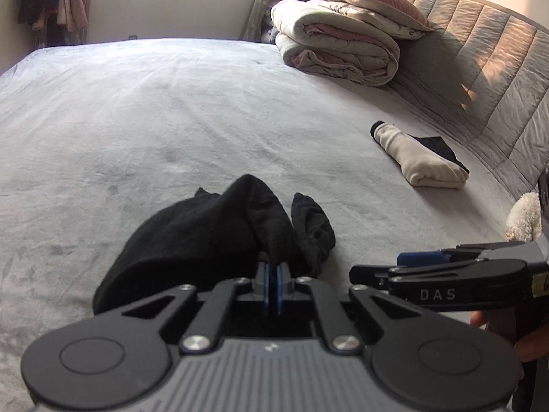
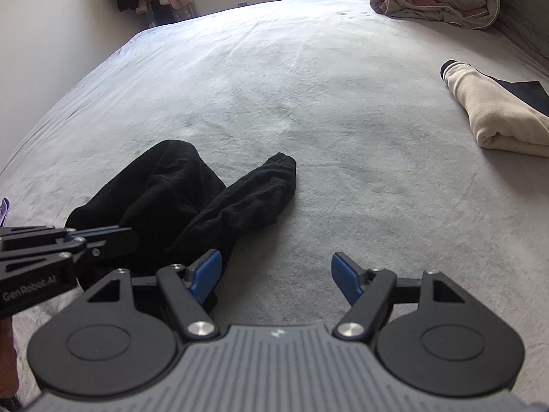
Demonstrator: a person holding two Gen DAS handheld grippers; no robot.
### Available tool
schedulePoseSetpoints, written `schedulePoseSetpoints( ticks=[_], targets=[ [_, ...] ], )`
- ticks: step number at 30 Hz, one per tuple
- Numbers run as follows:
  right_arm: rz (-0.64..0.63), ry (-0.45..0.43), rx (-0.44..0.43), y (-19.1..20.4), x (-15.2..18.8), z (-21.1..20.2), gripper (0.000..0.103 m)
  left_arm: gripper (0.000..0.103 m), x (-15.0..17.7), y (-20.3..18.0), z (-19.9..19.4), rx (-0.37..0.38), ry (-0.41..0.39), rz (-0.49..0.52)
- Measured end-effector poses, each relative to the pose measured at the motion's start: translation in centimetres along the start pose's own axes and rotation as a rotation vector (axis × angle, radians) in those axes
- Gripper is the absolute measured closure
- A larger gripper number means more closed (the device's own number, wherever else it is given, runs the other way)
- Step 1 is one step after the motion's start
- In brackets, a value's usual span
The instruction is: Fold clothes
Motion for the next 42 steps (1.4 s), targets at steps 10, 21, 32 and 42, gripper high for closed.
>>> schedulePoseSetpoints(
  ticks=[10, 21, 32, 42],
  targets=[
    [-0.02, 0.002, -0.013, 1.7, -0.4, 0.2, 0.029, 0.099, -0.8, 6.1, -7.5, -0.096, -0.163, -0.122],
    [-0.045, 0.019, -0.023, 3.7, -1.0, 0.9, 0.029, 0.099, 2.2, 13.3, -11.0, -0.239, -0.169, -0.224],
    [-0.091, 0.029, -0.059, 7.2, -1.0, 1.2, 0.029, 0.099, 8.9, 16.6, -12.1, -0.313, -0.039, -0.204],
    [-0.11, 0.048, -0.057, 8.3, -0.7, 1.4, 0.029, 0.097, 13.0, 17.7, -10.4, -0.341, 0.093, -0.203]
  ],
)
Point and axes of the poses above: each gripper's, at about its wrist camera, not at the fingertips, and z roughly the way its jaws point, y to its left, x to its underside, the point moved 9 cm from there along z, roughly the way its jaws point, and after that the axes turned 12 degrees about y, right-handed, at the moved point
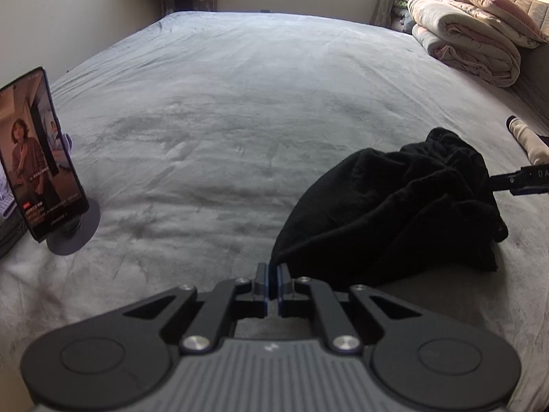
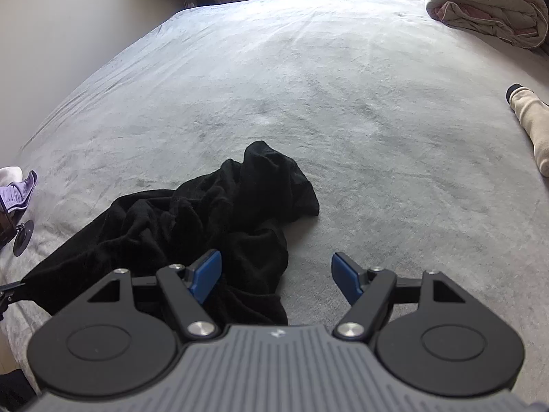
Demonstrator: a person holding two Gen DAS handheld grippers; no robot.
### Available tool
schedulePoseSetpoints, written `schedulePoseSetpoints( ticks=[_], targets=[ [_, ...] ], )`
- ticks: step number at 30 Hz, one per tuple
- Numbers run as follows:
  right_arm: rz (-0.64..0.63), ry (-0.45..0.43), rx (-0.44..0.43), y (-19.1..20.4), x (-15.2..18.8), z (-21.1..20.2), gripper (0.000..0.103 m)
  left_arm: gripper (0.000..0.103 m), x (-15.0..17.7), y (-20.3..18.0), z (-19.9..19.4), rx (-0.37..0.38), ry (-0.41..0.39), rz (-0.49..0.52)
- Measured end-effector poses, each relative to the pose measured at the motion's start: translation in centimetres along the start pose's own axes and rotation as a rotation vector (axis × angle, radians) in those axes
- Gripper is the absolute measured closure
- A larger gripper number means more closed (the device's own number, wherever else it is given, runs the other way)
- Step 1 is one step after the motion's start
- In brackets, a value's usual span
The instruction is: Fold clothes
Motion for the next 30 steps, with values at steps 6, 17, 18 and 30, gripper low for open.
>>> schedulePoseSetpoints(
  ticks=[6, 17, 18, 30],
  targets=[
    [0.003, 0.013, -0.007, 0.3, 0.0, 0.4, 0.028, 0.062, 0.0, -1.9, 0.4, 0.044, 0.028, 0.038],
    [-0.077, 0.004, -0.069, 3.0, 0.1, 0.2, 0.04, 0.055, -1.0, -8.4, 1.2, 0.218, 0.051, 0.112],
    [-0.079, 0.008, -0.065, 3.0, 0.2, 0.4, 0.042, 0.055, -1.1, -8.9, 1.4, 0.225, 0.055, 0.123],
    [-0.048, -0.064, 0.035, -1.1, 0.2, -2.5, 0.1, 0.054, -1.0, -11.3, 3.3, 0.239, 0.094, 0.163]
  ],
)
Point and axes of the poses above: each gripper's, at about its wrist camera, not at the fingertips, and z roughly the way its jaws point, y to its left, x to its underside, the point moved 9 cm from there along z, roughly the way its jaws point, and after that the axes turned 12 degrees about y, right-handed, at the moved point
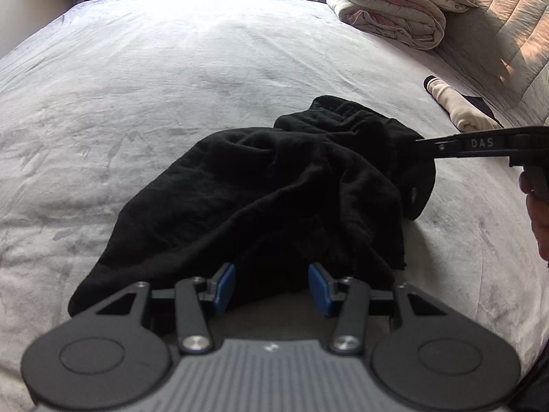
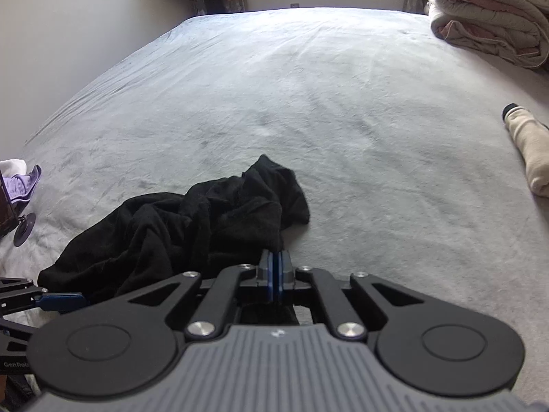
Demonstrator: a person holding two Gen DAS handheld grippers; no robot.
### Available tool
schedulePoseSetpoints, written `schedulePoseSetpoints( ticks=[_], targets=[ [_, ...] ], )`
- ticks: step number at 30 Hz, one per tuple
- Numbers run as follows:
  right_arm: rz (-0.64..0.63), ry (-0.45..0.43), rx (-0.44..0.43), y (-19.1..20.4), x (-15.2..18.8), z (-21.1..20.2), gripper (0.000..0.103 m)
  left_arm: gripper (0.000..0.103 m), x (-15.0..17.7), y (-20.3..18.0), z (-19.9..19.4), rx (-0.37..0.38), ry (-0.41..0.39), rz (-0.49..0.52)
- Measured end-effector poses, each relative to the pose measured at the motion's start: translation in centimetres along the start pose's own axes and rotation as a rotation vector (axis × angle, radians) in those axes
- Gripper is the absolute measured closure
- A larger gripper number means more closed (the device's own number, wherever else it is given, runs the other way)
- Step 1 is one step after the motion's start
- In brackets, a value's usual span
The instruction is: Fold clothes
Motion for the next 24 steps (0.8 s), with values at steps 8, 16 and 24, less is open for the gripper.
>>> schedulePoseSetpoints(
  ticks=[8, 16, 24],
  targets=[
    [0.036, -0.04, 0.052, -3.3, 0.3, -3.3, 0.1, 0.054, -0.4, -2.0, 0.0, 0.044, 0.008, 0.035],
    [0.041, -0.038, 0.048, -3.1, 0.5, -3.3, 0.1, 0.05, -0.4, -8.0, 0.9, 0.141, 0.029, 0.167],
    [0.054, -0.037, 0.043, -3.6, 0.7, -3.3, 0.1, 0.095, -0.6, -10.6, 3.7, 0.037, 0.042, 0.249]
  ],
)
Point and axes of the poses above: each gripper's, at about its wrist camera, not at the fingertips, and z roughly the way its jaws point, y to its left, x to its underside, the point moved 9 cm from there along z, roughly the way its jaws point, and after that the axes turned 12 degrees about y, right-handed, at the moved point
